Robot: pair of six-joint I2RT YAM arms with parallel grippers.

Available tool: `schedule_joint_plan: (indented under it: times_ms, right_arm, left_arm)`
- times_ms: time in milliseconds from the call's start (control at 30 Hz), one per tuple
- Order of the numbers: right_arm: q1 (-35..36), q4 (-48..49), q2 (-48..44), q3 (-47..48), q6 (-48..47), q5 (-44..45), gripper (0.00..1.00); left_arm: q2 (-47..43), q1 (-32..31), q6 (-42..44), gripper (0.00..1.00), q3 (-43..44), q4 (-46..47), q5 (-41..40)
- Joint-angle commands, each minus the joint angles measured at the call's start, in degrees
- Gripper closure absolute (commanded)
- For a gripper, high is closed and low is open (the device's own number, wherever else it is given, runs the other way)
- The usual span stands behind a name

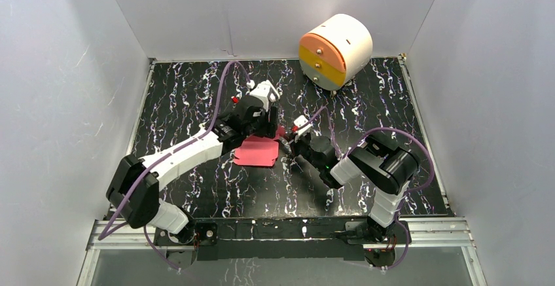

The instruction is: Fold the paper box

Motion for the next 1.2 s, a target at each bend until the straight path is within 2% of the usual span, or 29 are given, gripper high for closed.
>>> schedule_joint_plan:
  times_ms: [0, 133, 233, 367, 467, 633, 900, 1167]
  right_arm:
    - [0.4, 5.2, -0.1, -0.3, -0.6, 0.9, 0.99]
    - [0.4, 5.2, 0.2, -0.5, -0.6, 0.9, 0.99]
    - [0.5, 5.2, 0.3, -0.7, -0.6, 0.9, 0.99]
    - [0.9, 5.2, 0.7, -1.2, -0.6, 0.9, 0.99]
    - [1.5, 5.2, 0.9, -1.5, -0.6, 0.9, 0.99]
    - [2.5, 5.2, 1.3, -1.7, -0.6, 0.9, 0.99]
    - [3.6, 5.2, 0.3, -2.8, -0.6, 0.9, 0.99]
    - [4.1, 5.2, 0.0, -3.5, -0.6, 0.9, 0.99]
  left_arm:
    - [-1.8, 3.0, -1.3, 0.39, -2.5, -3.4, -1.5]
    - [-2.4, 6.8, -4.8, 0.34, -3.9, -1.0, 1.5]
    - [-4.5, 7.1, -10.9, 0.33, -6.8, 3.6, 5.7]
    - [-9.4, 7.1, -24.1, 0.32, -16.7, 18.0, 9.5]
    - [-13.4, 7.1, -33.3, 0.33, -25.6, 27.0, 6.1]
    - [-15.3, 7.2, -41.8, 0.36, -30.2, 34.5, 1.6]
    - [-14.5, 7.5, -51.0, 0.47, -34.7, 39.4, -6.1]
    - [-11.0, 7.9, -54.6, 0.53, -35.7, 41.3, -5.4]
